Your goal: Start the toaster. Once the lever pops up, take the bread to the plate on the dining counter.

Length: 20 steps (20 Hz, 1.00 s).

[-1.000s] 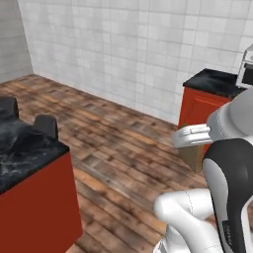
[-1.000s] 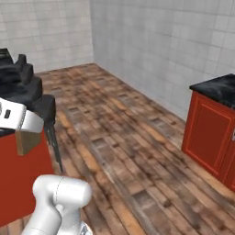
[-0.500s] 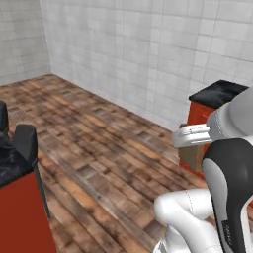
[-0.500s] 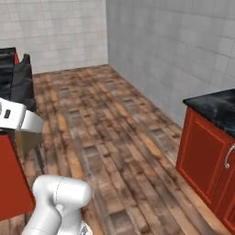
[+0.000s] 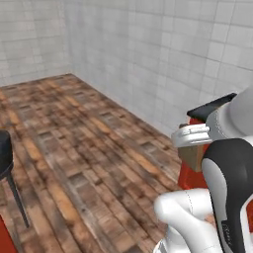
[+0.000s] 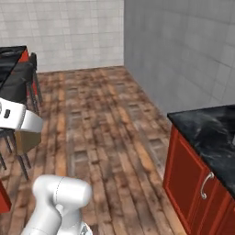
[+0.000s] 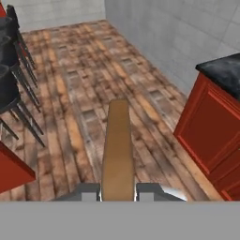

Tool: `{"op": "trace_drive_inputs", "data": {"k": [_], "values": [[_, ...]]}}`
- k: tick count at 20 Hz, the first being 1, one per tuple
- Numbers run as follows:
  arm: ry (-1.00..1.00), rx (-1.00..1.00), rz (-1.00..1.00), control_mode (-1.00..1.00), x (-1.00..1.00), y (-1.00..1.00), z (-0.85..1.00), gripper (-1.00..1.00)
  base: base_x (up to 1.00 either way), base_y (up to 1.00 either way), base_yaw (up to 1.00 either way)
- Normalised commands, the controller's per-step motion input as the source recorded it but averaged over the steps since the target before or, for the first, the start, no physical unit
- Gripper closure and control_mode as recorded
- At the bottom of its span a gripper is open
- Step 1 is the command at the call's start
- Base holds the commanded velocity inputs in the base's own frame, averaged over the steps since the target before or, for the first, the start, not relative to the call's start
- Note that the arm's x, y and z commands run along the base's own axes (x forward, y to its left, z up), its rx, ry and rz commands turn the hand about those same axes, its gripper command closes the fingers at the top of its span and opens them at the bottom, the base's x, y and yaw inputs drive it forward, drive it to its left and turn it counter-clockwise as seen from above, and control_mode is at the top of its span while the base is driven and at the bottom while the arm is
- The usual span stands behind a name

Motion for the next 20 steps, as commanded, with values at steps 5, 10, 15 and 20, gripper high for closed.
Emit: {"op": "trace_drive_inputs", "data": {"k": [5,10,15,20], "values": [[0.00,0.00,0.00,1.00,0.00,0.00,0.00,1.00,0.81,-0.57,0.36],[0.00,0.00,0.00,1.00,0.00,0.00,0.00,1.00,0.93,-0.12,0.39],[0.00,0.00,0.00,1.00,0.00,0.00,0.00,1.00,0.99,0.00,0.37],[0.00,0.00,0.00,1.00,0.00,0.00,0.00,1.00,1.00,-0.19,0.25]]}}
